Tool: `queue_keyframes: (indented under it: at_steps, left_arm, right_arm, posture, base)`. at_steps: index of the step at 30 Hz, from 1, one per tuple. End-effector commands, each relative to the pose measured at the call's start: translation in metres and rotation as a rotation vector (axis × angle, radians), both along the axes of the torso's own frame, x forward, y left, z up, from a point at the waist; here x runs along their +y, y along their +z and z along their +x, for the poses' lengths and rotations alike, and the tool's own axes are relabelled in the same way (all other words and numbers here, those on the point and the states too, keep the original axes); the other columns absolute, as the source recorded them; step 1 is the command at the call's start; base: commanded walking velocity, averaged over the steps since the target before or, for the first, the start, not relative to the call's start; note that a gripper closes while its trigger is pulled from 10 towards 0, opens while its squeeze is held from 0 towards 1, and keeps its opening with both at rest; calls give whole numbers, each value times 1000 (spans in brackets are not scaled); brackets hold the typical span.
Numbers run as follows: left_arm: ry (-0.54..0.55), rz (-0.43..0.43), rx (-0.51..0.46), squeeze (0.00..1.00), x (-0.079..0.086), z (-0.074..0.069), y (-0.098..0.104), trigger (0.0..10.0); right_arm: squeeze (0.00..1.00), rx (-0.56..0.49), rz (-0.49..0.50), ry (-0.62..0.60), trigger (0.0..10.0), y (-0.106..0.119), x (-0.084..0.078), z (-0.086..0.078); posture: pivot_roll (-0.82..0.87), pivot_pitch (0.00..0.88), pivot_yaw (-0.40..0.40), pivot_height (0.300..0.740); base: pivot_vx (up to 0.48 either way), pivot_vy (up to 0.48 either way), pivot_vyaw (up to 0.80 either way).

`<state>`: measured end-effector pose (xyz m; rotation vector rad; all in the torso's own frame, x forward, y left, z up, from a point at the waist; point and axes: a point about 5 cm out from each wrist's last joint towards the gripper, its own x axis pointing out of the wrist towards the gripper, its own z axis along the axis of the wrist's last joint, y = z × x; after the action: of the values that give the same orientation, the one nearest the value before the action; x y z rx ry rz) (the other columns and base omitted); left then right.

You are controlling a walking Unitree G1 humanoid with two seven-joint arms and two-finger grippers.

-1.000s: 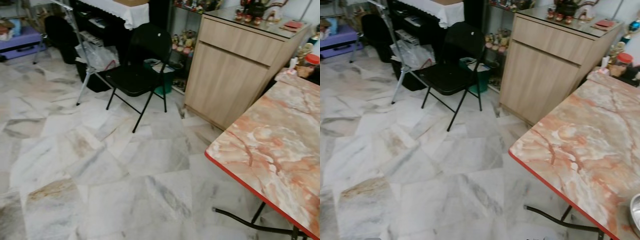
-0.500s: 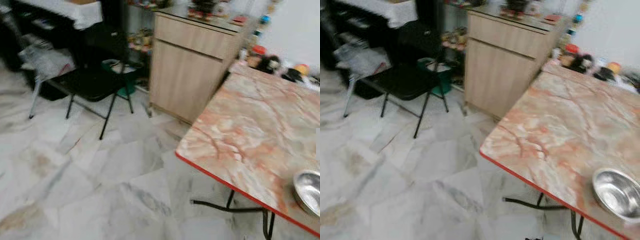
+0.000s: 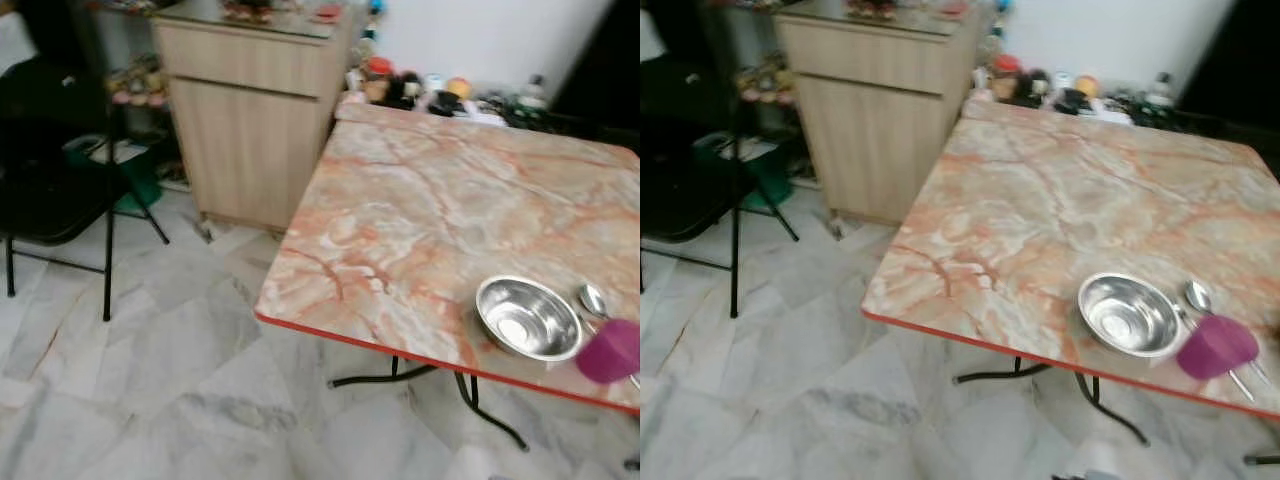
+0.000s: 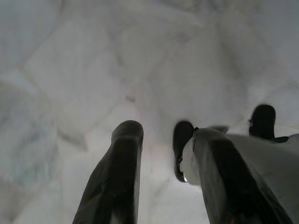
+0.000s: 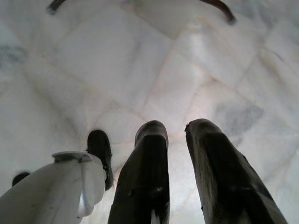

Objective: Setting the table

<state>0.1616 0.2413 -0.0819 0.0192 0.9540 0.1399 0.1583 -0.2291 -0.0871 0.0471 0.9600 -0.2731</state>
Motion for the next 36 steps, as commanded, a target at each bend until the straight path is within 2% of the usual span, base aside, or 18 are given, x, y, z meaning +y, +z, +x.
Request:
queue_keyframes:
  at_steps: [1, 11, 18, 36]
  left_arm:
    - [-216, 3, -10, 0, -40, 30, 5, 10000]
    - [-215, 6, -5, 0, -39, 30, 5, 10000]
    - [-231, 16, -1, 0, -39, 28, 4, 10000]
    - [-232, 19, 1, 0, -34, 30, 6, 10000]
  right_arm:
    - [0, -66, 172, 42, 10000, 8, 38, 34]
    - [0, -66, 170, 48, 10000, 8, 38, 35]
    - [0, -84, 168, 54, 10000, 9, 40, 37]
    - [0, -87, 189, 50, 10000, 8, 48, 36]
  posture:
    - [202, 142, -140, 740]
    - [205, 140, -139, 740]
    - [207, 127, -130, 740]
    - [210, 110, -106, 740]
  base:
    - [0, 0, -781]
    - [0, 0, -758]
    - [0, 0, 0]
    - [0, -416, 0]
